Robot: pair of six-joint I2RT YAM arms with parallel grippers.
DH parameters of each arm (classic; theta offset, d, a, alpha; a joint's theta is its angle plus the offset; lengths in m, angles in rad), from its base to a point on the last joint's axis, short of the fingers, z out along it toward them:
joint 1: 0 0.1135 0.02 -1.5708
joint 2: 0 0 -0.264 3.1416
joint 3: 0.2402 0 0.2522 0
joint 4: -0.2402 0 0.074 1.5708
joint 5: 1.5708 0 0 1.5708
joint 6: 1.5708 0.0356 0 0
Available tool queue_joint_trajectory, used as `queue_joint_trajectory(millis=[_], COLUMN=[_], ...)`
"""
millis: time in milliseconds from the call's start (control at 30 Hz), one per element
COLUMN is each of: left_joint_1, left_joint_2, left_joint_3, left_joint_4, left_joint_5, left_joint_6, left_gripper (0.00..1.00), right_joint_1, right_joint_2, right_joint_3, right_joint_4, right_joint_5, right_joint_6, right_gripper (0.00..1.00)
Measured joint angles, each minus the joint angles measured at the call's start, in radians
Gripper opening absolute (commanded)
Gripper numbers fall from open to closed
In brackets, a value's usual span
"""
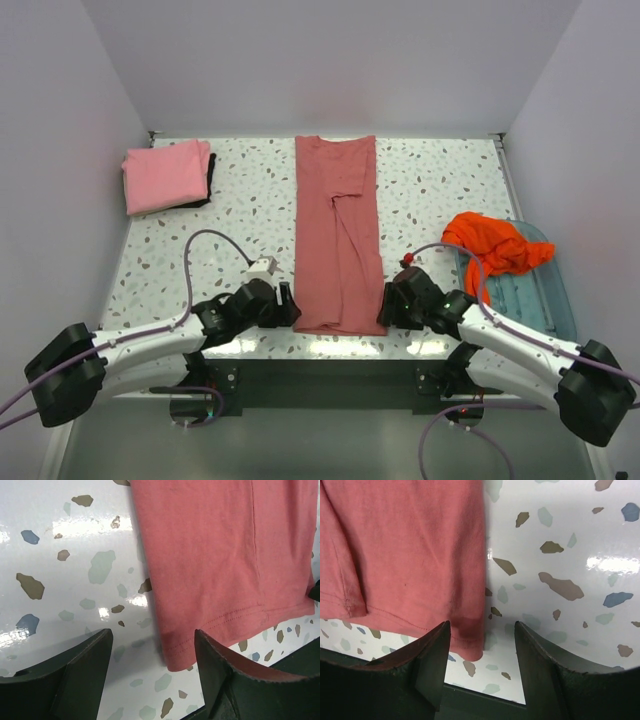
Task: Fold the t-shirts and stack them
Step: Fold the tshirt
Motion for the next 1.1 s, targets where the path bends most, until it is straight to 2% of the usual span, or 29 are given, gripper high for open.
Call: queue_joint_trajectory(millis=[300,800,967,1100], left_joint_1=[-0.035,-0.086,-0.094,-0.100], left_joint_2=[0.007,0.006,0.038,0.059], left_joint_3=[0.003,0.005,0.012,0.014], left_joint_4=[-0.010,-0.029,-0.006,0.012], left_joint_5=[-0.006,-0.016,-0.014,-0.016], left_joint_6=[-0.024,-0.066,-0.068,-0.070], left_gripper=[0.64,0.62,0.56,0.47], right_joint_1=[0.068,0.163,0.184,0.195], right_joint_2=[-0.023,-0.008,0.032,0.056], right_joint_3=[-0.008,-0.008,0.008,0.016], right_joint_4=[-0.014,-0.015,0.000,0.013], right_joint_5=[0.001,0.027,0.031,0.037], right_joint_6=[0.041,0.095,0.103,0.108], right_gripper=[0.55,0.49,0.47,0.46])
